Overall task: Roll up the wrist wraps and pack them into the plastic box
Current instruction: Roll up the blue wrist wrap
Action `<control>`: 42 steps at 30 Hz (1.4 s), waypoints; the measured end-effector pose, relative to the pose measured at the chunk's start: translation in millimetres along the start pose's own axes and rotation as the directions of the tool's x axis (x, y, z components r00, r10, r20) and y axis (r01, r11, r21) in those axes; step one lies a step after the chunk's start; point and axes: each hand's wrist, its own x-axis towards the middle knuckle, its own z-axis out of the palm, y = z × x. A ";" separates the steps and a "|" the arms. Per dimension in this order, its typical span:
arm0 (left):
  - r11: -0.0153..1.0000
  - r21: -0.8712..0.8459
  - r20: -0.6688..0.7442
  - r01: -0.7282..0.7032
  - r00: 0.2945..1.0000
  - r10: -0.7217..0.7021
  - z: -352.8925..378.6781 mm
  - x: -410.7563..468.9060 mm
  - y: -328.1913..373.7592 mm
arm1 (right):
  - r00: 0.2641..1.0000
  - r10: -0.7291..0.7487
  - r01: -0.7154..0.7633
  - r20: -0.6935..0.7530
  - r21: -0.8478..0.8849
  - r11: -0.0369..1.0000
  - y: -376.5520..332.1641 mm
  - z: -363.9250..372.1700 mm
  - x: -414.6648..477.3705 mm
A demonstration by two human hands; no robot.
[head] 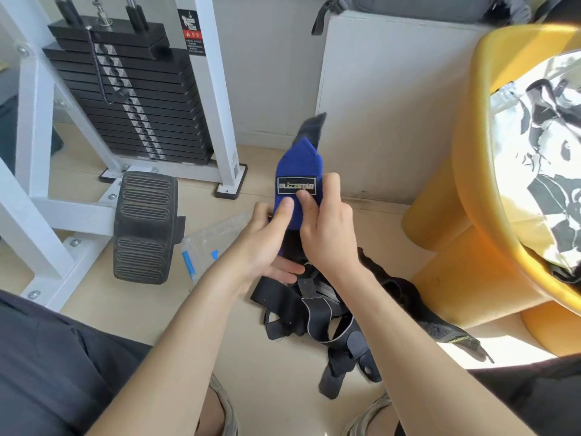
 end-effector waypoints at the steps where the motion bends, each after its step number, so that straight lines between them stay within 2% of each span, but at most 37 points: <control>1: 0.993 -0.115 0.018 0.013 1.000 -0.011 -1.9 0.9 0.1 | 0.999 -0.037 0.037 0.001 -0.006 0.999 -2.4 0.7 -1.0; 3: 0.961 -0.274 0.031 -0.031 0.999 0.041 -3.7 2.6 -0.3 | 0.997 -0.066 0.066 -0.049 0.006 0.998 -5.9 4.0 -2.5; 5: 0.944 -0.313 0.006 -0.103 0.994 0.111 -0.4 4.1 -1.3 | 0.994 -0.044 0.049 -0.103 0.049 0.998 -7.2 8.4 -1.9; 7: 0.940 -0.292 -0.037 -0.177 0.984 0.174 3.7 6.3 -2.8 | 0.988 0.061 -0.041 -0.141 0.139 0.989 -4.8 12.0 0.9; 9: 0.939 -0.238 -0.080 -0.249 0.968 0.236 4.6 7.6 -3.6 | 0.963 0.234 -0.194 -0.131 0.265 0.945 -3.1 14.7 3.5; 11: 0.932 -0.199 -0.112 -0.303 0.952 0.285 3.0 7.2 -5.2 | 0.906 0.422 -0.384 -0.013 0.390 0.837 -3.3 17.0 6.0; 13: 0.934 -0.132 -0.146 -0.331 0.939 0.312 0.1 6.8 -7.7 | 0.800 0.577 -0.583 0.165 0.436 0.685 0.2 17.5 10.0; 15: 0.939 0.002 -0.189 -0.345 0.922 0.339 -3.8 7.6 -10.5 | 0.678 0.651 -0.731 0.341 0.413 0.544 5.1 13.2 13.7; 17: 0.936 0.088 -0.203 -0.340 0.914 0.351 -7.6 8.9 -12.8 | 0.602 0.631 -0.798 0.490 0.380 0.467 11.0 8.1 12.1; 19: 0.939 0.085 -0.173 -0.332 0.924 0.342 -9.8 9.5 -14.3 | 0.621 0.559 -0.782 0.549 0.384 0.491 17.5 8.4 6.0; 21: 0.939 0.018 -0.123 -0.345 0.931 0.344 -9.7 9.7 -15.2 | 0.696 0.490 -0.717 0.525 0.468 0.517 22.9 11.8 -0.6; 25: 0.898 -0.338 -0.109 -0.283 0.959 0.262 -14.8 15.9 -15.6 | 0.782 0.411 -0.623 0.468 0.593 0.510 25.4 8.2 2.0; 28: 0.862 -0.464 0.012 -0.204 0.972 0.236 -22.0 16.3 -25.7 | 0.801 0.373 -0.598 0.469 0.589 0.544 28.3 3.3 3.3; 31: 0.873 -0.481 0.165 -0.077 0.970 0.176 -25.4 11.2 -36.0 | 0.803 0.353 -0.587 0.481 0.533 0.609 26.6 1.6 1.2; 33: 0.866 -0.497 0.212 -0.061 0.959 0.189 -25.0 9.2 -38.9 | 0.801 0.349 -0.585 0.486 0.513 0.628 24.3 2.2 -0.2; 37: 0.851 -0.509 0.170 -0.127 0.955 0.244 -19.5 4.4 -32.8 | 0.815 0.355 -0.570 0.458 0.525 0.632 21.5 5.5 -0.7; 40: 0.857 -0.489 0.111 -0.164 0.963 0.247 -13.5 4.2 -30.8 | 0.855 0.370 -0.508 0.363 0.443 0.739 14.8 8.7 1.3; 42: 0.859 -0.477 0.124 -0.185 0.953 0.275 -11.9 6.0 -28.8 | 0.877 0.384 -0.470 0.289 0.355 0.808 12.2 11.0 0.8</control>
